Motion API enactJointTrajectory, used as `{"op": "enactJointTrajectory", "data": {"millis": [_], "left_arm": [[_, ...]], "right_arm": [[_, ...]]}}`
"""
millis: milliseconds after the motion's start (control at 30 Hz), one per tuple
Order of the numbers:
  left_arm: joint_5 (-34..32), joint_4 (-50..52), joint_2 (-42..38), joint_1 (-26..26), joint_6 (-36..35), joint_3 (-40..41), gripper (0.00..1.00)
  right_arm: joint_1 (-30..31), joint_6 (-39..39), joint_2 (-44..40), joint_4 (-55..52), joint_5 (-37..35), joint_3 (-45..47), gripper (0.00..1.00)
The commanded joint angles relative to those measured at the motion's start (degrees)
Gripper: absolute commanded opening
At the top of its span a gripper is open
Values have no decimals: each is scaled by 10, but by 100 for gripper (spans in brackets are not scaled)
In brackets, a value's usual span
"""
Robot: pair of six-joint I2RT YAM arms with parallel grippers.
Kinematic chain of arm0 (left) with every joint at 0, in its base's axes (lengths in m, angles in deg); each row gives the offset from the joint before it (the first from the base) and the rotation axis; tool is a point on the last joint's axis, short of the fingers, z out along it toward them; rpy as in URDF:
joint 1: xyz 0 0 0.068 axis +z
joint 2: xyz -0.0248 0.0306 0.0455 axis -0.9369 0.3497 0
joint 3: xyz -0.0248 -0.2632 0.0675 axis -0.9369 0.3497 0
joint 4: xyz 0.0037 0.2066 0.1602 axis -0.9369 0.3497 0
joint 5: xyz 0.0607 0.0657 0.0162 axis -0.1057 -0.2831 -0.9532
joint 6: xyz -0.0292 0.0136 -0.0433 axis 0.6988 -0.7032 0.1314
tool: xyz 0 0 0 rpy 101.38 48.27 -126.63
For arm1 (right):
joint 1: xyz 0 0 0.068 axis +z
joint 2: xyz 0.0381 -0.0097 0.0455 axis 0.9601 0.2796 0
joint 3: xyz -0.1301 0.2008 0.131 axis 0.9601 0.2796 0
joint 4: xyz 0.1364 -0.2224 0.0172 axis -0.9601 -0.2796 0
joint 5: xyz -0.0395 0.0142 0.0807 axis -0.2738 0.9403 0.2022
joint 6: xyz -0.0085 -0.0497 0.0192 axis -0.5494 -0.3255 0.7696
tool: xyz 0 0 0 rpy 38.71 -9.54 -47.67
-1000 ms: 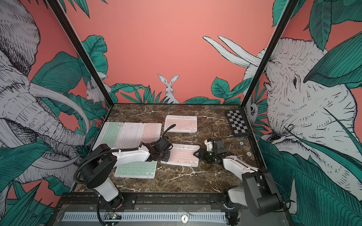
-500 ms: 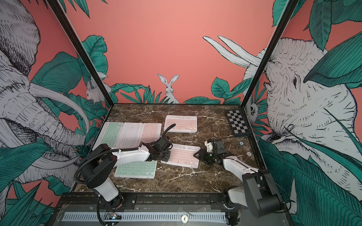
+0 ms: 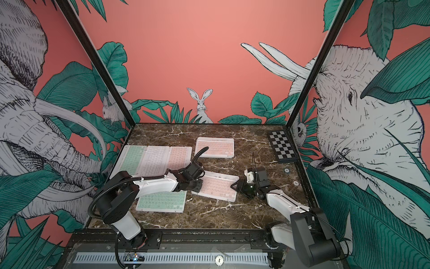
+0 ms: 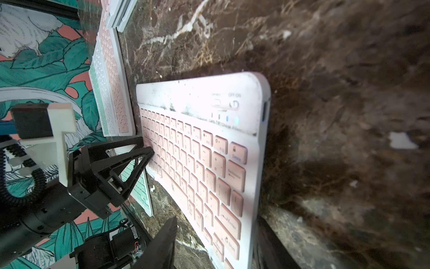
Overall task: Stack the numeric keypads
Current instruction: Pick up the numeric keypad from the center of the board.
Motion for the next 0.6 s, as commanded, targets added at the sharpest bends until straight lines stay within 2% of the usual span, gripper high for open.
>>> {"op": "enactJointTrajectory", "data": {"millis": [0, 567], "left_arm": [[164, -4, 39, -29, -13, 26, 48], [192, -7, 25, -28, -27, 36, 48]], "right_arm": [[17, 19, -15, 100, 84, -12, 51], [16, 7, -50, 69, 82, -8, 49]]}}
